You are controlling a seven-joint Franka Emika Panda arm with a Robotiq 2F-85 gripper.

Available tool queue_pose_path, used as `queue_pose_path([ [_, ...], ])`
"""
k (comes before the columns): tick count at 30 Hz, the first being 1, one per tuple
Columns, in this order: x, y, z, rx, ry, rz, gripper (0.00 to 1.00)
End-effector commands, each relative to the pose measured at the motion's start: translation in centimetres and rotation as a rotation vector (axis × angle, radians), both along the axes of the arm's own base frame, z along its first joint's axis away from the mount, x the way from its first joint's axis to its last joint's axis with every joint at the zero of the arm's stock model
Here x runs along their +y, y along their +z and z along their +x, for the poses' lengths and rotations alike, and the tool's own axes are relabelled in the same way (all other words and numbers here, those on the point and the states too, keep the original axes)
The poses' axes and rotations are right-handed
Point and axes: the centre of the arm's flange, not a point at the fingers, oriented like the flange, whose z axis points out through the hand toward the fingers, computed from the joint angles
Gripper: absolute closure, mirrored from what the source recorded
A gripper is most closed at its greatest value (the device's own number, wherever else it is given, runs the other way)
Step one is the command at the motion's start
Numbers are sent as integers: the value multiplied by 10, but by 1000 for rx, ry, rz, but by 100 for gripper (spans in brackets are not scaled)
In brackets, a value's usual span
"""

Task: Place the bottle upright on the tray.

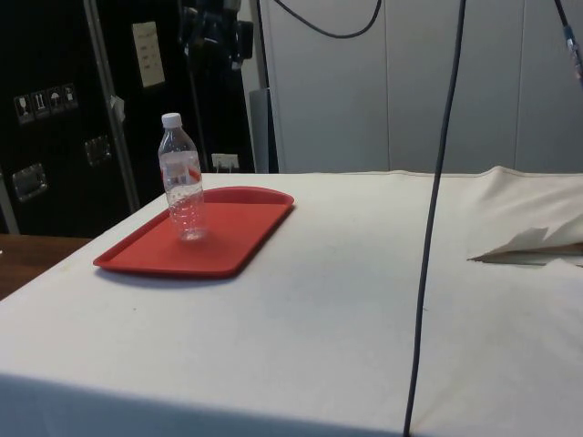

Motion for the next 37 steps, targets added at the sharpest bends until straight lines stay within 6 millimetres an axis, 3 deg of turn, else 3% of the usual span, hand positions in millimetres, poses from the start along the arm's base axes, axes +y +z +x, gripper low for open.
queue_pose_path([
  [1,2,3,-2,-2,9,-12,0],
  [11,9,6,-6,7,48,-2,0],
  [37,51,9,-13,31,191,-21,0],
])
